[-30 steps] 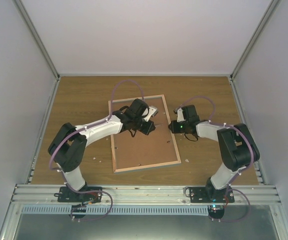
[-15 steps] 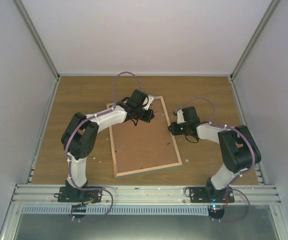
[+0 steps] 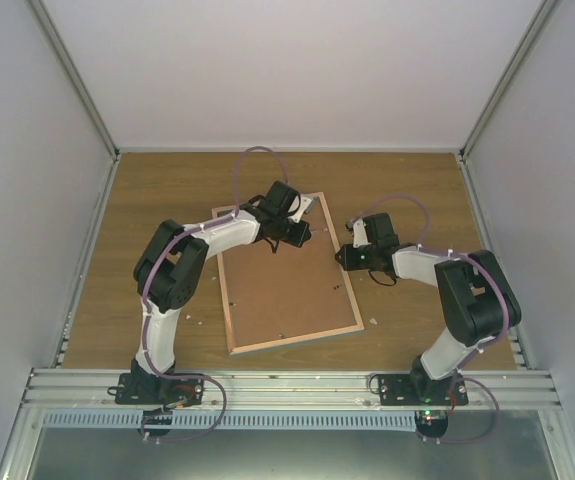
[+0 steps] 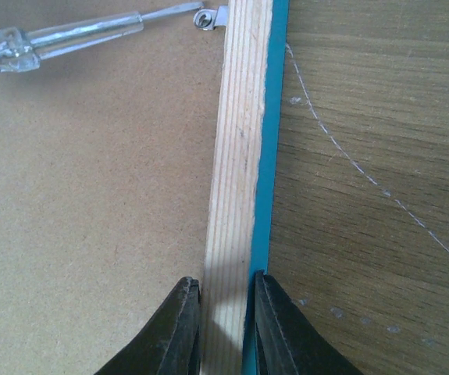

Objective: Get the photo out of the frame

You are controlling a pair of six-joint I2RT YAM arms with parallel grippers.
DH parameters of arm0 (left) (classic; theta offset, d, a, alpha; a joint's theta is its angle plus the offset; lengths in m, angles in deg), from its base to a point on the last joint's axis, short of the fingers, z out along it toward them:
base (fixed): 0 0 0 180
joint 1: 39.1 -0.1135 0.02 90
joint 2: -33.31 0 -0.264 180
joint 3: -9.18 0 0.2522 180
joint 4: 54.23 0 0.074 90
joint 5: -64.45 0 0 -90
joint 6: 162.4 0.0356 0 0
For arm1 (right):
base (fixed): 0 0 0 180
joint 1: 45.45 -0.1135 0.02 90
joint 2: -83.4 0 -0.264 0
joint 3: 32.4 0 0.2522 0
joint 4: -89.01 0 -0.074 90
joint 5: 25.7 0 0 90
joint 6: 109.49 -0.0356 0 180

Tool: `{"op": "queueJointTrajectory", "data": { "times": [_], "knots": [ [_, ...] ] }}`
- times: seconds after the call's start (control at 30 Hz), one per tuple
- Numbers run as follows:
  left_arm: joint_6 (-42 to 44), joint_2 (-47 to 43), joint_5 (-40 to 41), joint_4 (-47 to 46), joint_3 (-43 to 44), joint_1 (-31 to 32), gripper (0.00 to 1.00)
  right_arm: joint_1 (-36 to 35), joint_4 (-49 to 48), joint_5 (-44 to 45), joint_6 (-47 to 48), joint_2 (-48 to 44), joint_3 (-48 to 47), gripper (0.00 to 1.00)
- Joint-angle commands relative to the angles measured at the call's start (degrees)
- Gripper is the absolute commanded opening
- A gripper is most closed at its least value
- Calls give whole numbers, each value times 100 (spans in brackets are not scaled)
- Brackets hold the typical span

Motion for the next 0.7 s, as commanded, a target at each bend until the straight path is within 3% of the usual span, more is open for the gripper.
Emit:
{"op": "queueJointTrajectory", "data": {
  "times": [0.0, 0.67],
  "knots": [
    [94, 179, -122, -238, 234, 0, 0, -101, 81, -248, 280, 148, 67, 0],
    [340, 368, -397, 485, 434, 0, 0, -106, 217, -121, 366, 105, -42, 1]
  ]
}}
